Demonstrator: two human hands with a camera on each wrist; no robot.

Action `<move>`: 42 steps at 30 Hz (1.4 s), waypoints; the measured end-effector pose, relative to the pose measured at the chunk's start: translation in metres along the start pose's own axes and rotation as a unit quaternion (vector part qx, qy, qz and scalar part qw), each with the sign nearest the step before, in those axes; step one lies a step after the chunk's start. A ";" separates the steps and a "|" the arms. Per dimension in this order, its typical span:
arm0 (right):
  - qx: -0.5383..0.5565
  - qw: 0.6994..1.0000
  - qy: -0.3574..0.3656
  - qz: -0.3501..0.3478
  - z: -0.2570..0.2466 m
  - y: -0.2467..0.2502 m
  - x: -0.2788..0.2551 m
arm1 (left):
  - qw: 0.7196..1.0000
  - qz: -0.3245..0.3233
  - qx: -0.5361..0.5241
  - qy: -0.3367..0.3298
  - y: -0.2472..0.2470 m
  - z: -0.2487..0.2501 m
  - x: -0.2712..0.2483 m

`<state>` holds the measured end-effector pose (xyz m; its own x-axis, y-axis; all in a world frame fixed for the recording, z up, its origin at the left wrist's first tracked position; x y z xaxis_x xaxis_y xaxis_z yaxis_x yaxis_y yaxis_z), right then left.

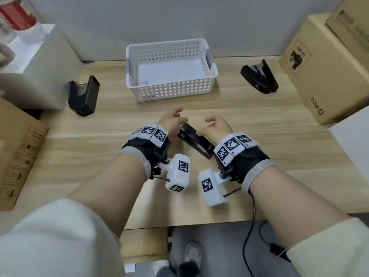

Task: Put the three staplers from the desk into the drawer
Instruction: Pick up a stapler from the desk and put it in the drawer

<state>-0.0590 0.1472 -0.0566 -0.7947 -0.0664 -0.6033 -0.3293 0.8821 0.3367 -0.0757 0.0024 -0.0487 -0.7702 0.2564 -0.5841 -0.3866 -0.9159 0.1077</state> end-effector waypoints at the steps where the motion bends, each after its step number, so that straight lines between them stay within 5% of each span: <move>1: -0.029 0.999 -0.011 -0.012 0.004 -0.004 0.002 | 1.000 -0.008 0.007 0.003 -0.001 -0.003 0.002; 7: -0.191 0.979 -0.027 -0.069 0.016 -0.026 0.019 | 0.998 -0.049 0.033 0.001 -0.008 -0.030 0.011; 17: -0.284 0.957 0.030 -0.044 0.020 -0.040 0.007 | 1.000 0.014 -0.014 -0.023 -0.004 -0.056 -0.014; 30: -0.202 0.971 0.105 -0.067 0.003 -0.115 -0.091 | 0.970 -0.005 -0.226 -0.087 0.007 -0.079 -0.126; 42: -0.120 0.981 0.079 -0.132 0.057 -0.278 -0.182 | 0.944 0.019 -0.326 -0.054 0.048 -0.253 -0.257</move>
<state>0.2063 -0.0596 -0.0821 -0.7285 -0.3662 -0.5790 -0.6300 0.6900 0.3562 0.2322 -0.1858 -0.0967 -0.8378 0.2169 -0.5010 0.0098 -0.9115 -0.4111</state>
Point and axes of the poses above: each hand's wrist, its own x-axis towards the middle knuckle, its own y-axis out of the back of the hand, z = x × y, the point moved 9 cm from there along x, towards the middle knuckle, and after that the axes turned 14 degrees about -z, right-handed, at the moved point
